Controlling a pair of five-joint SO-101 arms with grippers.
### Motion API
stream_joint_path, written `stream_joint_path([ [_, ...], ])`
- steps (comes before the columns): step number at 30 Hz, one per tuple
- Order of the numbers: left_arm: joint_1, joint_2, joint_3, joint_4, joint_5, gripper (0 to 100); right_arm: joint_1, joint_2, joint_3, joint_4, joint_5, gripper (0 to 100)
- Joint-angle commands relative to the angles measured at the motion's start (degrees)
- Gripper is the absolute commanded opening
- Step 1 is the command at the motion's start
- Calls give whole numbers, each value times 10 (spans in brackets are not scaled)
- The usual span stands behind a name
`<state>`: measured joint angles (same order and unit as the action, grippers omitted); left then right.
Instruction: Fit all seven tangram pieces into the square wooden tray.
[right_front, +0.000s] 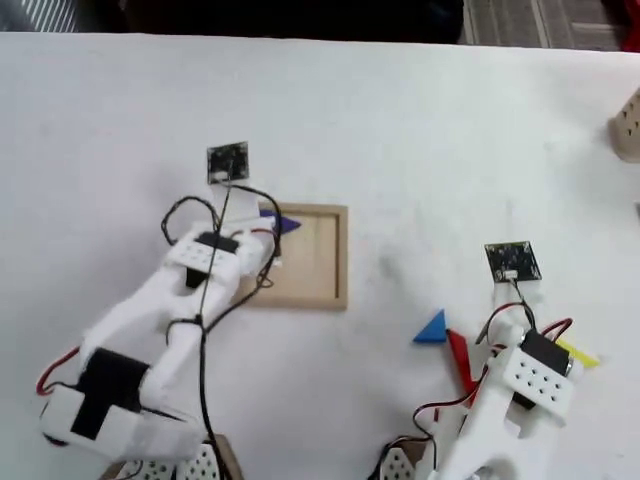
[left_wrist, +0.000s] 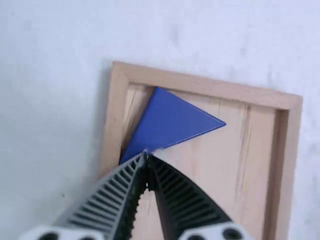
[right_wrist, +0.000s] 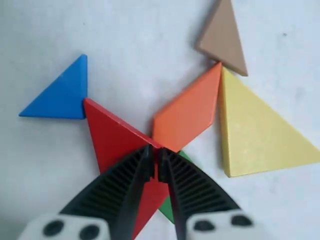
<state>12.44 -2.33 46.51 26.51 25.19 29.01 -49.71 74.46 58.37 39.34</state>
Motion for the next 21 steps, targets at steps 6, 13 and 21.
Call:
stream_joint_path([
  [6, -4, -153, 31, 5, 4, 22, -7, 1, 5, -2, 8, 26],
  [13, 96, -133, 42, -19, 4, 23, -7, 1, 5, -2, 8, 26],
  [21, 77, 39, -55, -35, 4, 23, -5, 1, 5, -2, 8, 26],
])
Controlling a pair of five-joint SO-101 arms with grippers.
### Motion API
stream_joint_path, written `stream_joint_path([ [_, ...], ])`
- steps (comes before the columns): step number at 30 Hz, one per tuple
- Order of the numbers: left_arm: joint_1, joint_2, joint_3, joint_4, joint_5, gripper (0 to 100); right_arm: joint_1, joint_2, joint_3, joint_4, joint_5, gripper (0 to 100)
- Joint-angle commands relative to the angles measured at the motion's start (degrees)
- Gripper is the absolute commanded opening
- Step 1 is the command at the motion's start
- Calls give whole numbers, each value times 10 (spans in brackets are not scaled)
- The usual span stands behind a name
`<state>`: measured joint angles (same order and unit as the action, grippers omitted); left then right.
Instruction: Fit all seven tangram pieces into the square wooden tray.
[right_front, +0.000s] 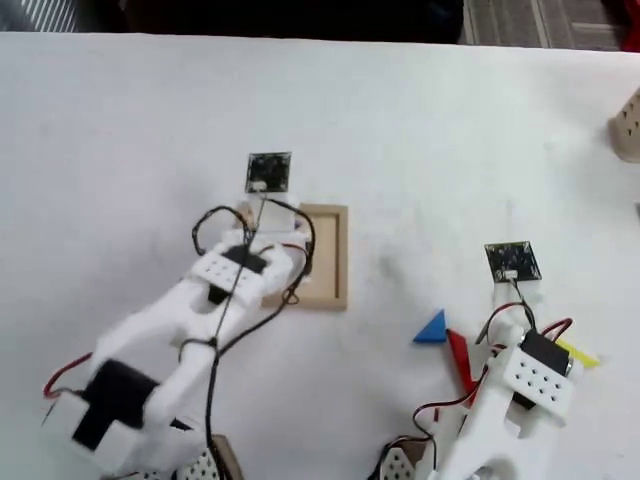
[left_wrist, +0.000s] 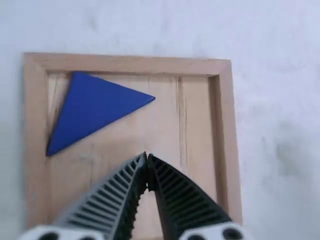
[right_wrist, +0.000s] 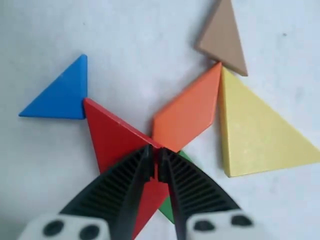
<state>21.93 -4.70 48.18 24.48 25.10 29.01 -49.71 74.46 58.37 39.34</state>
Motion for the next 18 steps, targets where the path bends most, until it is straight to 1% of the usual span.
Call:
stream_joint_path([
  [1, -28, 81, -84, -15, 5, 23, -5, 1, 5, -2, 8, 26],
  [7, -80, 138, -147, -15, 5, 23, -5, 1, 5, -2, 8, 26],
  [13, -128, 160, -173, -15, 4, 23, -5, 1, 5, -2, 8, 26],
  [18, -138, 157, -171, -14, 4, 23, -4, 1, 5, -2, 8, 26],
])
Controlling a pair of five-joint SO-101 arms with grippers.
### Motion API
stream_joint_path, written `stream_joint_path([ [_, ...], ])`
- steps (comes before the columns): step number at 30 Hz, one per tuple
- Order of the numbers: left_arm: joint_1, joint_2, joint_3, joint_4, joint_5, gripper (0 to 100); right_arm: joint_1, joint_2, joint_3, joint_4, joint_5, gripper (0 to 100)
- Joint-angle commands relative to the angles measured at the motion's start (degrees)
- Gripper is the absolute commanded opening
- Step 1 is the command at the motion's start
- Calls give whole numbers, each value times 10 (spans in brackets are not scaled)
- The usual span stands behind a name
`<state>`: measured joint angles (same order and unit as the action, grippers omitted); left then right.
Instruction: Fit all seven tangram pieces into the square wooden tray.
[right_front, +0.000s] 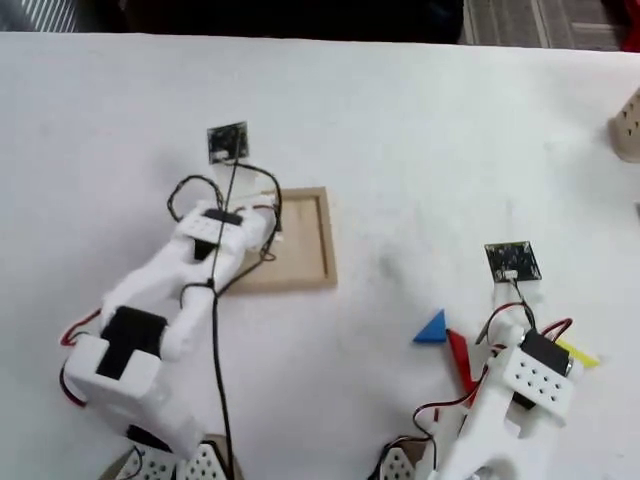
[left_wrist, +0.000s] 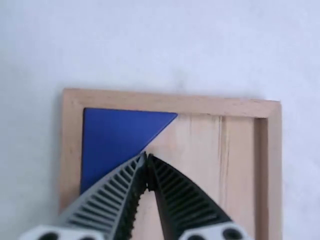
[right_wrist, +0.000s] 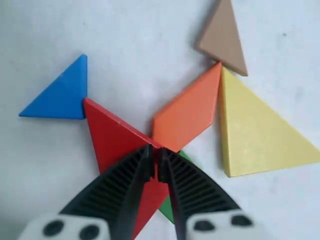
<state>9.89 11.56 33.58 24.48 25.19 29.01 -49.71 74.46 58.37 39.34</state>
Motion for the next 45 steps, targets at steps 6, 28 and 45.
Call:
stream_joint_path([
  [6, -11, -70, -24, 58, 4, 23, -4, 1, 5, -2, 8, 26],
  [28, -167, -171, 36, -3, -28, 24, -3, 0, 11, -2, 4, 26],
  [45, -116, 109, -199, 149, 9, 22, -3, 0, 12, -2, 4, 26],
])
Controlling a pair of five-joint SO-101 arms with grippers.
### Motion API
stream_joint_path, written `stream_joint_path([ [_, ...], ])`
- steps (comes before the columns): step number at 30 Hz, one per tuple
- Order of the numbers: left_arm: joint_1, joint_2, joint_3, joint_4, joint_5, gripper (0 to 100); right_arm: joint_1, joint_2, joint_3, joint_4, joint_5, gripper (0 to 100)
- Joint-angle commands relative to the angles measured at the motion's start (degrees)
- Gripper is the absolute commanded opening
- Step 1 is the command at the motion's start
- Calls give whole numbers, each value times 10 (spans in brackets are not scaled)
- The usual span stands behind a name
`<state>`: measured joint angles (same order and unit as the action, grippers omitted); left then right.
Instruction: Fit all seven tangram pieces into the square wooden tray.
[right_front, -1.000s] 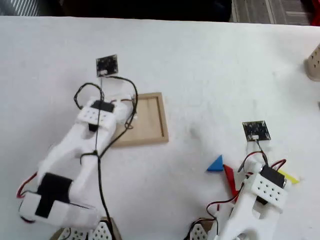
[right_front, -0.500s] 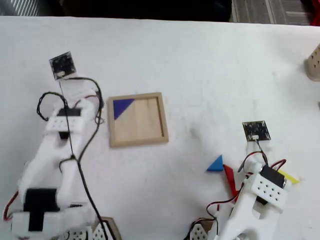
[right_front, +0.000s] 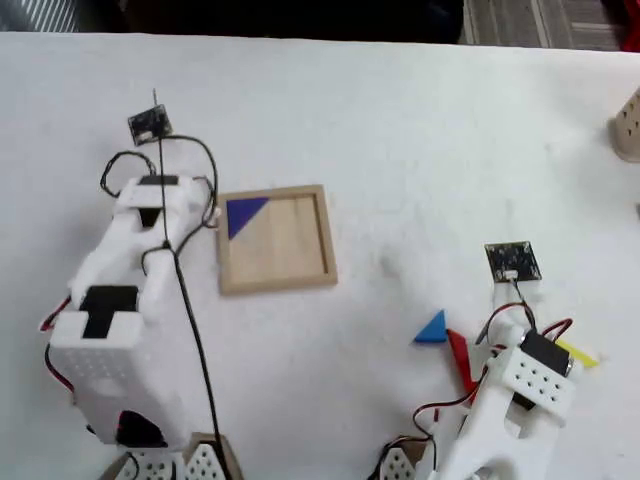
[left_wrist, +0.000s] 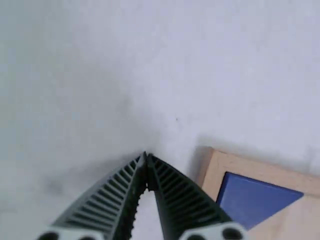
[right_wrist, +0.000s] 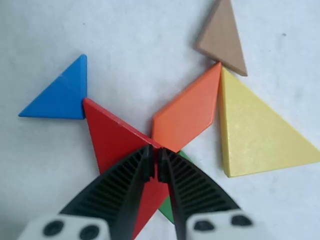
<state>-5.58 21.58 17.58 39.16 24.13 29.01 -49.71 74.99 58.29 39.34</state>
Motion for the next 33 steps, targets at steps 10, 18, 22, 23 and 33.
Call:
stream_joint_path([
  [10, 124, -1, -29, 18, 23, 22, -3, 0, 7, -1, 4, 26],
  [18, 139, -104, 42, 18, 18, 23, -3, 0, 7, -1, 4, 26],
  [22, 107, -187, 93, 16, 18, 23, -3, 0, 6, -1, 3, 26],
  [23, 94, -204, 108, 14, 18, 23, -3, 0, 6, -1, 3, 26],
  [33, 27, -254, 214, -65, -161, 23, 4, 0, -47, 29, 9, 28],
])
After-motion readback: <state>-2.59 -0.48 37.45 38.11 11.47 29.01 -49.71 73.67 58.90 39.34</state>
